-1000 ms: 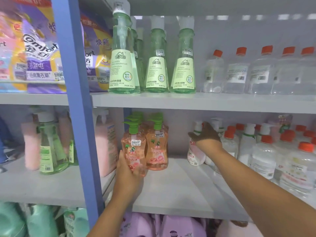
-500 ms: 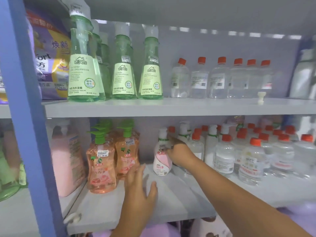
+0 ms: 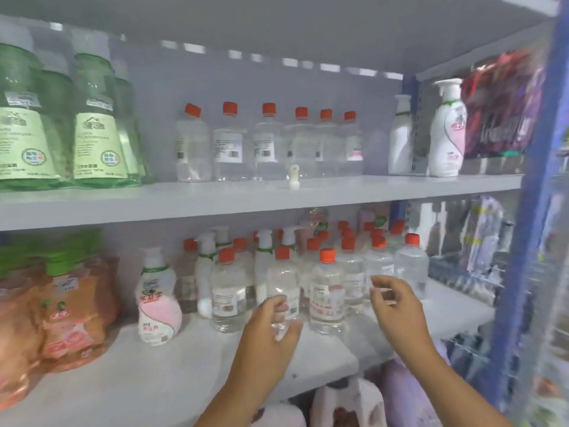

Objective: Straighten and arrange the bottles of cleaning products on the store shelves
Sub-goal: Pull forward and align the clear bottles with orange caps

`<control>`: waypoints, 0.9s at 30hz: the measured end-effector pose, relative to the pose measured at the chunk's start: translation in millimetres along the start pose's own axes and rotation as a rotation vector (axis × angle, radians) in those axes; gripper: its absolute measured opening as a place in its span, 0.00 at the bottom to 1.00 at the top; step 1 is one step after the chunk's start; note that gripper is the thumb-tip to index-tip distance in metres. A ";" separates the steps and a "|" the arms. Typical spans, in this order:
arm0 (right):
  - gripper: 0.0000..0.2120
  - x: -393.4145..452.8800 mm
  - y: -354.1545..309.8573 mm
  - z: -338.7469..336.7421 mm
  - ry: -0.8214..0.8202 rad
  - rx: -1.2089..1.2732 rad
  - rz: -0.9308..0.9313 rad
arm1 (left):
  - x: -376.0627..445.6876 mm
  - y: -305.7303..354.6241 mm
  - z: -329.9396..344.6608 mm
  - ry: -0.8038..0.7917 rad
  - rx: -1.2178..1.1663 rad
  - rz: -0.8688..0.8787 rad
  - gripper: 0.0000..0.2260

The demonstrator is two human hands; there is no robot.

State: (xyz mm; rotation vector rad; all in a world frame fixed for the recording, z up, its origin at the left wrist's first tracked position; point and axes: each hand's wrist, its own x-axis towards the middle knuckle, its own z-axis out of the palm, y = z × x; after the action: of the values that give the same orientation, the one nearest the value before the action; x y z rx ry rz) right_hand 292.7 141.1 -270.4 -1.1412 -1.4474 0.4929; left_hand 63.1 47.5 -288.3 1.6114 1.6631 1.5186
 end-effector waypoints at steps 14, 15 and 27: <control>0.26 132.8 126.9 -87.0 -0.345 0.004 0.079 | 43.4 42.5 149.7 0.366 0.055 -0.173 0.46; 0.25 131.9 127.4 -87.2 -0.354 -0.006 0.072 | 40.6 44.6 148.6 0.353 0.037 -0.184 0.45; 0.20 46.8 47.1 -39.2 -0.630 0.262 -0.092 | -28.4 45.3 50.7 0.563 0.121 -0.230 0.39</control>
State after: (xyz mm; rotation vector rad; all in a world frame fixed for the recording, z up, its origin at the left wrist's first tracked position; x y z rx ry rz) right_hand 352.6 189.4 -275.9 -0.7301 -1.8907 1.0064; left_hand 134.9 33.5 -279.0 1.0395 2.1760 1.8867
